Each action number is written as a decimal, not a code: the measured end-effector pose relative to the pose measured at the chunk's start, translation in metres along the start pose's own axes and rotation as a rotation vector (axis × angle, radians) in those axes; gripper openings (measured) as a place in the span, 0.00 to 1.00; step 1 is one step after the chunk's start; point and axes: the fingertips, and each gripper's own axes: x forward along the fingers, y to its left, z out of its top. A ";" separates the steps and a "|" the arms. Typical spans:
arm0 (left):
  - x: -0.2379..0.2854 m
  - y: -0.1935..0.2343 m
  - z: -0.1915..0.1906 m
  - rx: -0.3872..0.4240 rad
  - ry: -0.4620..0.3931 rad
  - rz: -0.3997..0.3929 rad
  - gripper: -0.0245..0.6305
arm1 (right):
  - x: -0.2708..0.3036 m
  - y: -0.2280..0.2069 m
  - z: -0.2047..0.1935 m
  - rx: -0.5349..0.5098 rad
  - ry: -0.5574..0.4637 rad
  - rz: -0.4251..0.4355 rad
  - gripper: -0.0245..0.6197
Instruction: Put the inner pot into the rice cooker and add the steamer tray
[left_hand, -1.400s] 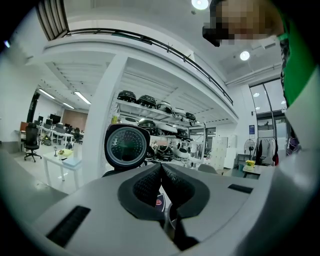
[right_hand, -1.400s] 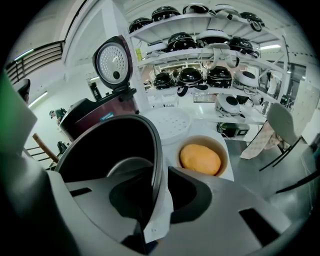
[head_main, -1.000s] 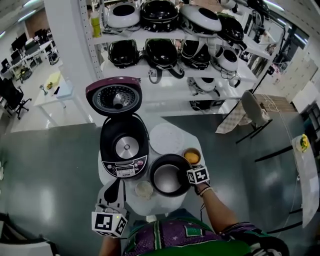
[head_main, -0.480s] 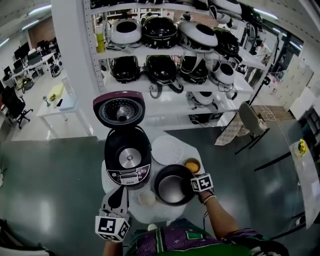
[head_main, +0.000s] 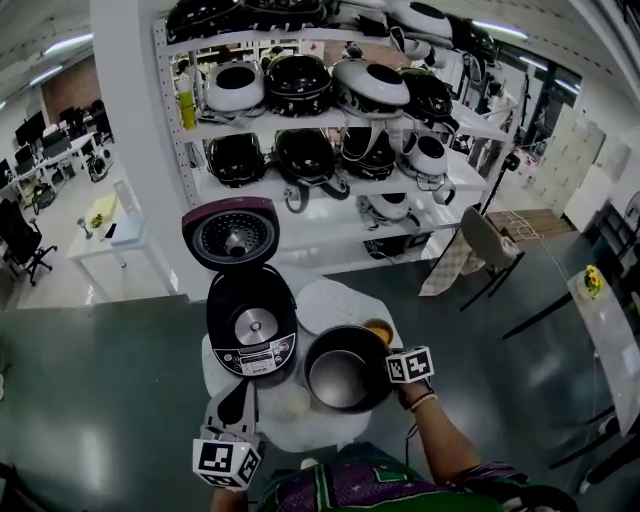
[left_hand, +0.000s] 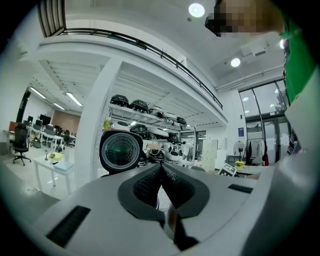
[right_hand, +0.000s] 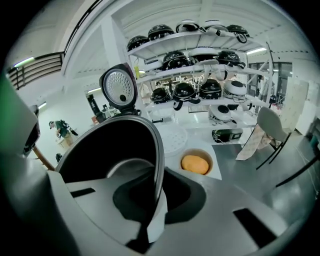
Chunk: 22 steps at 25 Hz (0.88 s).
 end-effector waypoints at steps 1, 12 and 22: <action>-0.002 -0.001 -0.001 0.002 0.000 -0.005 0.07 | -0.005 0.002 0.002 0.011 -0.009 0.007 0.06; -0.012 -0.011 0.003 0.014 -0.019 -0.056 0.07 | -0.074 0.032 0.052 0.056 -0.173 0.049 0.06; -0.028 -0.006 0.000 0.002 -0.030 -0.030 0.07 | -0.103 0.055 0.089 0.056 -0.259 0.083 0.06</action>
